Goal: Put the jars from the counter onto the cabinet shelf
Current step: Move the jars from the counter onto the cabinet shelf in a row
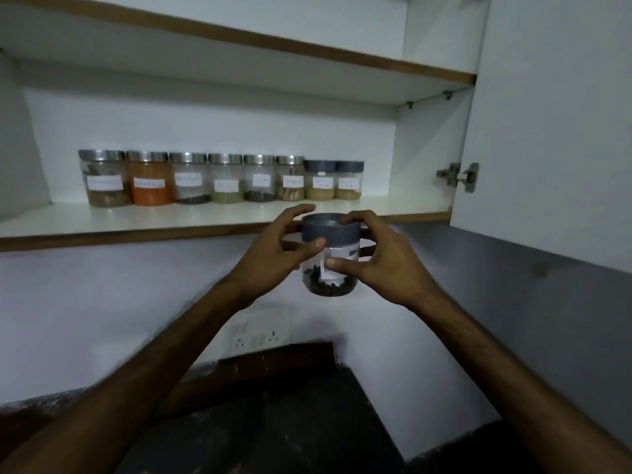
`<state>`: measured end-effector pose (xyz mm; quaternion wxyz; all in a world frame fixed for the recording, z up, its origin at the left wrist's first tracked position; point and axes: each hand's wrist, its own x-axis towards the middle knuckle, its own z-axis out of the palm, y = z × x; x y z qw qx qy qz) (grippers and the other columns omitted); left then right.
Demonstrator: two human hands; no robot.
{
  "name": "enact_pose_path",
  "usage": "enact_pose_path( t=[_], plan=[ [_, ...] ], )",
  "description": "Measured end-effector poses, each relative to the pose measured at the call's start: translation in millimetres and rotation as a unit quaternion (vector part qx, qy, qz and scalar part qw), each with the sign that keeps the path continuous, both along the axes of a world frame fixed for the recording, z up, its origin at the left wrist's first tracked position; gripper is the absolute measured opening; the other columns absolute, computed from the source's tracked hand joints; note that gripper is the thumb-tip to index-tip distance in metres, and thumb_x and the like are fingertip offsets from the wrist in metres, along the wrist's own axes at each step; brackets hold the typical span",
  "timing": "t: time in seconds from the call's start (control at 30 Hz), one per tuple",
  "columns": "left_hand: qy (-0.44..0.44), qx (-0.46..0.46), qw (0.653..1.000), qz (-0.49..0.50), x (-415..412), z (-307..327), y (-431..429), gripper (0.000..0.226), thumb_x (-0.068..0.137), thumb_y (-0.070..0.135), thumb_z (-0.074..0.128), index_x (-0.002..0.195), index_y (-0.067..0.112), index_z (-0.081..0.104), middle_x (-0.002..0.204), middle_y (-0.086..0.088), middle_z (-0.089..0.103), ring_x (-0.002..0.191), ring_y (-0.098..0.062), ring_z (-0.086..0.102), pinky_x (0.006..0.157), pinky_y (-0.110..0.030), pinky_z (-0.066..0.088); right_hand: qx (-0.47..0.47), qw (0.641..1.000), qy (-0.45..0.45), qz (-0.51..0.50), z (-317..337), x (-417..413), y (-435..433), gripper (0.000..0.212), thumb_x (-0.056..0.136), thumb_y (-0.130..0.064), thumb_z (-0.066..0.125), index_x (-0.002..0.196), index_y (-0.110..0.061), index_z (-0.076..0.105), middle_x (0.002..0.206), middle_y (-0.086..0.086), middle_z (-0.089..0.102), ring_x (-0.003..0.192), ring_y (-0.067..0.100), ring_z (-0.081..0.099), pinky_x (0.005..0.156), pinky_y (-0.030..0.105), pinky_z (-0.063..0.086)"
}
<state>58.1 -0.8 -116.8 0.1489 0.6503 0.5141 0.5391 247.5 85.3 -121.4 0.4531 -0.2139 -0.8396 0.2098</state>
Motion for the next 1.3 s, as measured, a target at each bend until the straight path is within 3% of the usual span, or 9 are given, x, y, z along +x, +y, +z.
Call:
enact_pose_path(
  t=[0.07,0.17,0.3,0.37,0.53,0.77,1.0,1.1,1.3],
  plan=[
    [0.028,0.003,0.999,0.019,-1,13,12,0.074,0.079,0.054,0.065,0.144,0.041,0.034,0.138,0.015,0.047,0.117,-0.003,0.055,0.094,-0.029,0.050,-0.008,1.000,0.008,-0.006,18,10,20,0.067,0.068,-0.043,0.086,0.124,-0.032,0.051,0.117,-0.016,0.064,0.103,0.002,0.064,0.078,0.015,0.056],
    [0.091,0.050,0.992,0.077,-10,27,31,0.062,0.084,0.051,0.064,0.140,0.037,0.041,0.137,0.022,0.049,0.118,0.000,0.052,0.093,-0.027,0.049,-0.025,0.998,0.034,-0.047,45,25,63,0.065,0.067,-0.042,0.088,0.122,-0.034,0.053,0.112,-0.013,0.066,0.095,0.002,0.067,0.071,0.014,0.056],
    [0.172,0.090,0.970,0.147,-27,40,60,0.054,0.087,0.048,0.062,0.137,0.035,0.046,0.132,0.020,0.052,0.118,-0.001,0.051,0.091,-0.031,0.050,-0.012,0.989,0.062,-0.131,78,39,150,0.064,0.066,-0.039,0.089,0.119,-0.028,0.055,0.108,-0.007,0.067,0.099,0.012,0.065,0.081,0.031,0.056],
    [0.216,0.082,0.958,0.168,-31,44,78,0.057,0.089,0.047,0.060,0.142,0.034,0.042,0.139,0.016,0.048,0.124,-0.004,0.048,0.099,-0.034,0.047,-0.018,0.985,0.060,-0.160,91,38,195,0.065,0.066,-0.039,0.089,0.119,-0.026,0.054,0.109,-0.005,0.065,0.100,0.016,0.063,0.079,0.031,0.050],
    [0.392,0.090,0.886,0.230,-24,69,134,0.060,0.093,0.046,0.054,0.147,0.031,0.032,0.151,0.010,0.039,0.134,-0.012,0.042,0.101,-0.029,0.040,-0.039,0.983,0.029,-0.177,107,12,287,0.066,0.065,-0.033,0.090,0.118,-0.020,0.052,0.107,0.000,0.060,0.095,0.019,0.058,0.075,0.027,0.042],
    [0.513,0.075,0.812,0.266,-14,105,242,0.065,0.089,0.033,0.061,0.147,0.022,0.034,0.151,0.002,0.040,0.132,-0.021,0.045,0.102,-0.035,0.041,-0.039,0.982,-0.047,-0.177,103,-21,367,0.064,0.067,-0.027,0.090,0.118,-0.012,0.055,0.114,0.009,0.064,0.095,0.020,0.057,0.084,0.032,0.050],
    [0.576,-0.020,0.762,0.295,-16,130,356,0.079,0.081,0.035,0.074,0.146,0.016,0.033,0.152,-0.005,0.037,0.130,-0.027,0.043,0.104,-0.039,0.037,0.003,0.984,-0.108,-0.144,102,-40,409,0.062,0.072,-0.023,0.086,0.122,-0.013,0.052,0.118,0.009,0.065,0.096,0.020,0.059,0.080,0.025,0.046],
    [0.565,-0.049,0.769,0.293,-17,119,379,0.076,0.081,0.036,0.073,0.143,0.015,0.037,0.144,-0.007,0.047,0.125,-0.027,0.048,0.104,-0.035,0.035,0.021,0.986,-0.114,-0.121,102,-46,416,0.060,0.074,-0.021,0.084,0.124,-0.011,0.052,0.119,0.010,0.065,0.103,0.025,0.063,0.082,0.026,0.047],
    [0.535,-0.052,0.786,0.305,-14,116,393,0.062,0.079,0.033,0.076,0.130,0.013,0.048,0.124,-0.009,0.060,0.111,-0.028,0.057,0.085,-0.036,0.045,0.044,0.984,-0.140,-0.104,108,-46,426,0.062,0.074,-0.023,0.085,0.124,-0.008,0.053,0.119,0.013,0.065,0.104,0.028,0.063,0.084,0.028,0.047]
  ],
)
